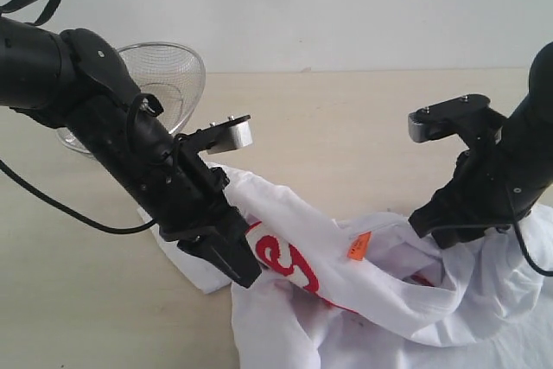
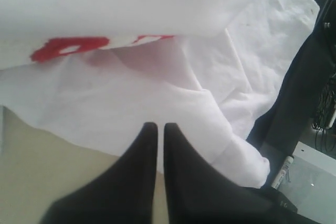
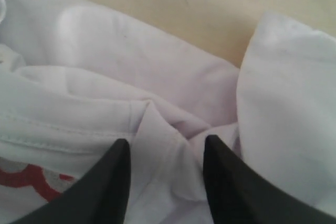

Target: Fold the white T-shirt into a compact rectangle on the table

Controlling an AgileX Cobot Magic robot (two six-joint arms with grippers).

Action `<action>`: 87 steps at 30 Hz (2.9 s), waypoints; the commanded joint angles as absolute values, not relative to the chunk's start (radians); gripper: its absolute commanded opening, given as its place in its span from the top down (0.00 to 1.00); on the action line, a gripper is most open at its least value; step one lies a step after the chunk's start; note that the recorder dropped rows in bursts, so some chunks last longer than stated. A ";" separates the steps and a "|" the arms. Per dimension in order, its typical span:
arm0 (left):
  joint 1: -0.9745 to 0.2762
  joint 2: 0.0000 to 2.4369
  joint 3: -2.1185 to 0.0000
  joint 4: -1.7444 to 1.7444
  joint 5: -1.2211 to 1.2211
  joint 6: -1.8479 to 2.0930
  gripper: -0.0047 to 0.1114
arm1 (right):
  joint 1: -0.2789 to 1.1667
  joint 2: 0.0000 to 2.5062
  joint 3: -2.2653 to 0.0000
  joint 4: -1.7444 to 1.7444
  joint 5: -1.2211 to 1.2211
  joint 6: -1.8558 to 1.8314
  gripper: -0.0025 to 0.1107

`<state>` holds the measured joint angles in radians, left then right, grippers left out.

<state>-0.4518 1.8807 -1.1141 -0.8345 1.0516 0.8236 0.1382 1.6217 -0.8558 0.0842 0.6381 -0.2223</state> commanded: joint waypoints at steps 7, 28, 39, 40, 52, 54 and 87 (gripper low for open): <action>-0.452 1.871 -1.109 -0.849 1.042 0.830 0.92 | 0.140 1.700 -0.861 0.113 0.639 -0.215 0.65; -0.450 1.775 -1.148 -0.841 1.014 0.827 0.92 | 0.140 1.622 -1.063 0.123 0.700 -0.165 0.98; -0.450 1.740 -1.214 -0.777 0.882 0.781 0.92 | 0.137 1.758 -1.285 0.112 0.632 -0.142 0.98; -0.450 1.740 -1.216 -0.764 0.867 0.775 0.92 | 0.137 1.783 -1.311 0.103 0.630 -0.138 0.98; -0.450 1.740 -1.220 -0.683 0.724 0.721 0.92 | 0.070 2.130 -1.738 0.120 0.480 -0.113 0.98; -0.450 1.741 -1.220 -0.683 0.706 0.721 0.92 | 0.068 2.175 -1.787 0.120 0.477 -0.101 0.98; -0.429 1.868 -1.312 -0.672 0.517 0.747 0.92 | -0.039 2.346 -1.860 0.178 0.431 -0.084 0.98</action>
